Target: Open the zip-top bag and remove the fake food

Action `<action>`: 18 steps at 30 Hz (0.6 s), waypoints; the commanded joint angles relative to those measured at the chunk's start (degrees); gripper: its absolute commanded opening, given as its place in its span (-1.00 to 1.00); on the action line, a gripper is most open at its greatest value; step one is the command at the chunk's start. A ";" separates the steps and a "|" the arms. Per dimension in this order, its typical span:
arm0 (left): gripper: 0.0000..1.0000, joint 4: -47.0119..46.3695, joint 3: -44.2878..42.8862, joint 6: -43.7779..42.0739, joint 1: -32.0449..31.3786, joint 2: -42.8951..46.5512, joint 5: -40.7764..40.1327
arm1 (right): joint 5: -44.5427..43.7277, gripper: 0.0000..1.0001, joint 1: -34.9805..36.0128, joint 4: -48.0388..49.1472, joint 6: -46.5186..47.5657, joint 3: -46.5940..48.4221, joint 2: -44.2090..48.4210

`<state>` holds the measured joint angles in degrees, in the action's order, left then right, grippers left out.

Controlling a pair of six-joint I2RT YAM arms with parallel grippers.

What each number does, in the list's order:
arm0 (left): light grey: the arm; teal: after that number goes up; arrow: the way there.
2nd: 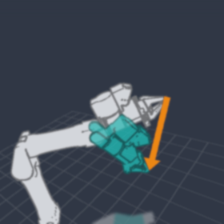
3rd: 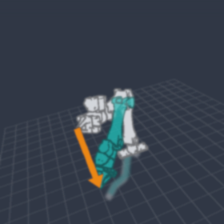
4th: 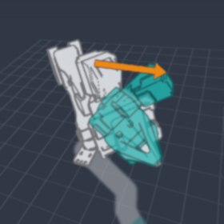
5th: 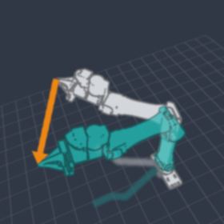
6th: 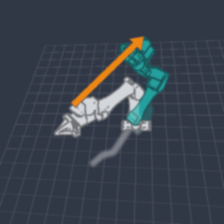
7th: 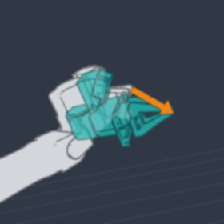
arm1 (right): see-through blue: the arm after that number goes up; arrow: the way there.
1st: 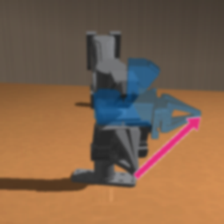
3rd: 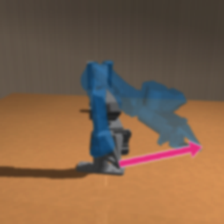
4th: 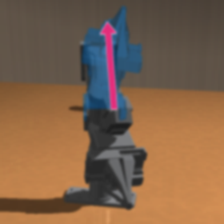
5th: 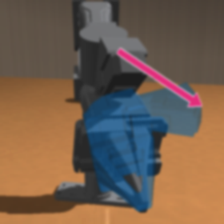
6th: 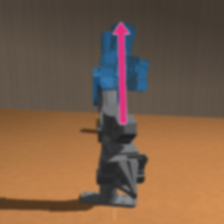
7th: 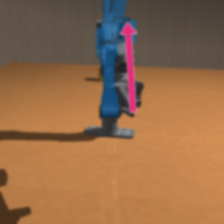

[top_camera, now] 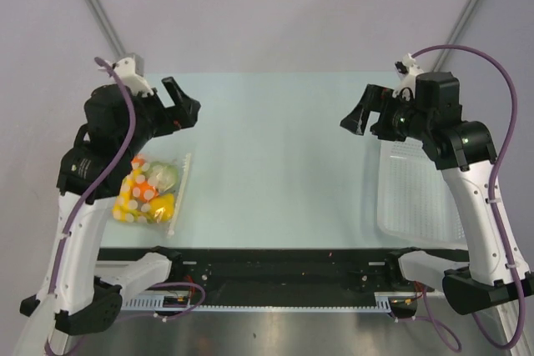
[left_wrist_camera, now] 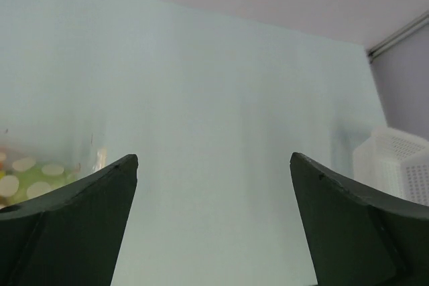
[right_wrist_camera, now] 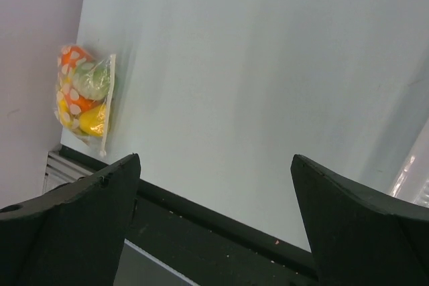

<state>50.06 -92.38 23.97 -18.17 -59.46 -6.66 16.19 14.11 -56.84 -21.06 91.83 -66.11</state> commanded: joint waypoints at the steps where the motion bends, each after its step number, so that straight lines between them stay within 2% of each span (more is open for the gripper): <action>1: 0.99 10.57 2.10 -0.59 0.42 -3.20 -0.11 | 0.07 1.00 1.27 -1.69 -0.39 -0.25 -1.21; 2: 0.92 10.32 5.77 -1.28 0.42 -3.38 -1.77 | 0.16 1.00 1.45 -1.70 -0.13 -0.25 -2.00; 3: 0.68 9.45 7.81 -1.81 0.42 -3.47 -2.91 | 0.42 1.00 1.53 -1.44 0.49 -0.42 -2.36; 4: 0.63 7.96 10.18 -2.25 0.42 -3.73 -4.06 | 1.56 1.00 1.71 -1.08 0.75 -0.86 -2.45; 6: 0.64 6.63 14.76 -2.34 0.60 -5.48 -9.05 | 2.18 0.99 3.11 0.41 1.19 -1.57 -2.97; 12: 0.81 1.09 21.97 -6.74 0.86 -11.89 -11.89 | 4.03 1.00 8.21 0.42 1.19 -2.72 -7.53; 18: 0.73 -3.74 24.79 -8.15 0.68 -24.19 -18.12 | 4.38 0.99 11.12 1.12 2.69 -5.52 -7.55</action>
<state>51.09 -68.38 18.04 -17.69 -78.63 -18.74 19.05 24.67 -56.97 -20.27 87.61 -74.85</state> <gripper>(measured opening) 0.881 0.995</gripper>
